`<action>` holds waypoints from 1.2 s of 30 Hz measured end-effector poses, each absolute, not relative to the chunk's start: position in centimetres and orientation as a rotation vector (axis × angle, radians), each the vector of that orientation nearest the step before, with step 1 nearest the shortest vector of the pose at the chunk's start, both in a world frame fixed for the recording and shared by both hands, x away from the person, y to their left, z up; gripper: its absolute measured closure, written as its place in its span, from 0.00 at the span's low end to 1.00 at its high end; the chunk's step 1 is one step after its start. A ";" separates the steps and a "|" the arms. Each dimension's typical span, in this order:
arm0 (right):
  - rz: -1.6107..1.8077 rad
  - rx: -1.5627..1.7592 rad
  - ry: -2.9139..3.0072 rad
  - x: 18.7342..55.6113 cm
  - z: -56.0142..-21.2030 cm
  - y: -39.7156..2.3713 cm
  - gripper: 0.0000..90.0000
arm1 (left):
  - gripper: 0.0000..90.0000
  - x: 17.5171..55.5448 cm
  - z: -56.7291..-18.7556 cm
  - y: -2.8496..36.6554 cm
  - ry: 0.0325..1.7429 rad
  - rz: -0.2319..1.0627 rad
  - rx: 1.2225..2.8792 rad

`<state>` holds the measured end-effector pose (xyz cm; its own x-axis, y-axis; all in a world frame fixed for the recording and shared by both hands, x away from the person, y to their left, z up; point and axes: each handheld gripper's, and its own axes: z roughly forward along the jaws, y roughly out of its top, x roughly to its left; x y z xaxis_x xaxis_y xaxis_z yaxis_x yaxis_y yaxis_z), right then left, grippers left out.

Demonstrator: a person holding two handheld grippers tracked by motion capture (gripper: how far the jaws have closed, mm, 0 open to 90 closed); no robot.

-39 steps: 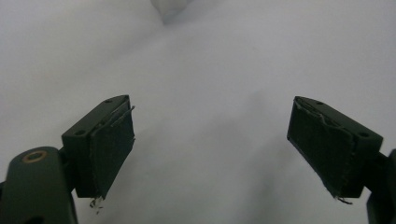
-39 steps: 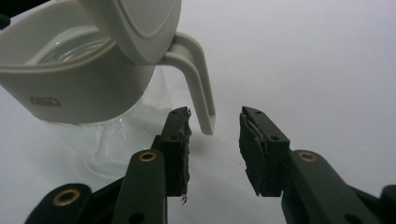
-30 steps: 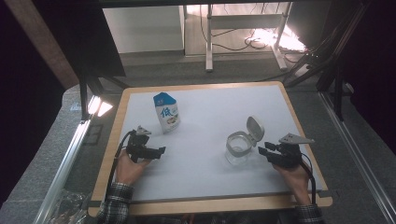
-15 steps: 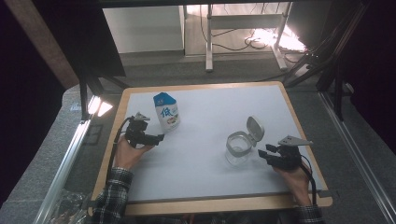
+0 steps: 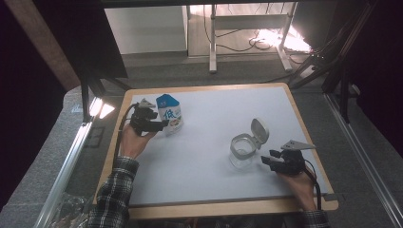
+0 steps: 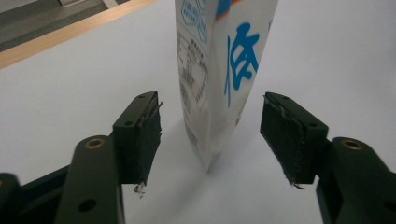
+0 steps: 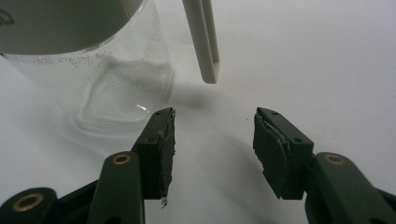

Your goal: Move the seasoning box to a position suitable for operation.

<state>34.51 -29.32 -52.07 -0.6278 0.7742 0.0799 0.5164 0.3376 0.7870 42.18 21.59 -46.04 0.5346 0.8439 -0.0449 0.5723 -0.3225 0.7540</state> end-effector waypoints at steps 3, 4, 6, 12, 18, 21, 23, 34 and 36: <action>1.175 1.157 2.302 34.4 -52.1 -29.5 0.54 | 0.50 42.7 -46.0 21.7 1.139 0.447 2.008; 1.175 1.157 2.301 34.4 -52.2 -29.5 0.54 | 0.54 42.8 -46.0 21.8 1.127 0.436 2.004; 1.172 1.160 2.302 34.4 -52.2 -29.6 0.54 | 0.59 42.9 -46.1 21.9 1.115 0.425 2.011; 1.180 1.160 2.310 34.4 -52.3 -29.6 0.53 | 0.68 43.3 -45.5 21.9 1.080 0.429 1.999; 1.177 1.159 2.312 34.4 -52.4 -29.5 0.53 | 0.78 43.6 -44.7 21.7 1.068 0.440 2.003; 1.181 1.164 2.307 34.4 -52.4 -29.6 0.52 | 0.87 43.6 -44.5 21.7 1.063 0.429 2.001; 1.182 1.167 2.306 34.5 -52.4 -29.6 0.52 | 0.91 43.6 -44.5 21.7 1.065 0.421 1.995; 1.177 1.165 2.307 34.4 -52.4 -29.5 0.52 | 0.99 43.5 -44.7 21.9 1.032 0.388 1.976; 1.178 1.165 2.304 34.3 -52.4 -29.6 0.52 | 0.99 43.4 -44.8 21.9 1.019 0.374 1.968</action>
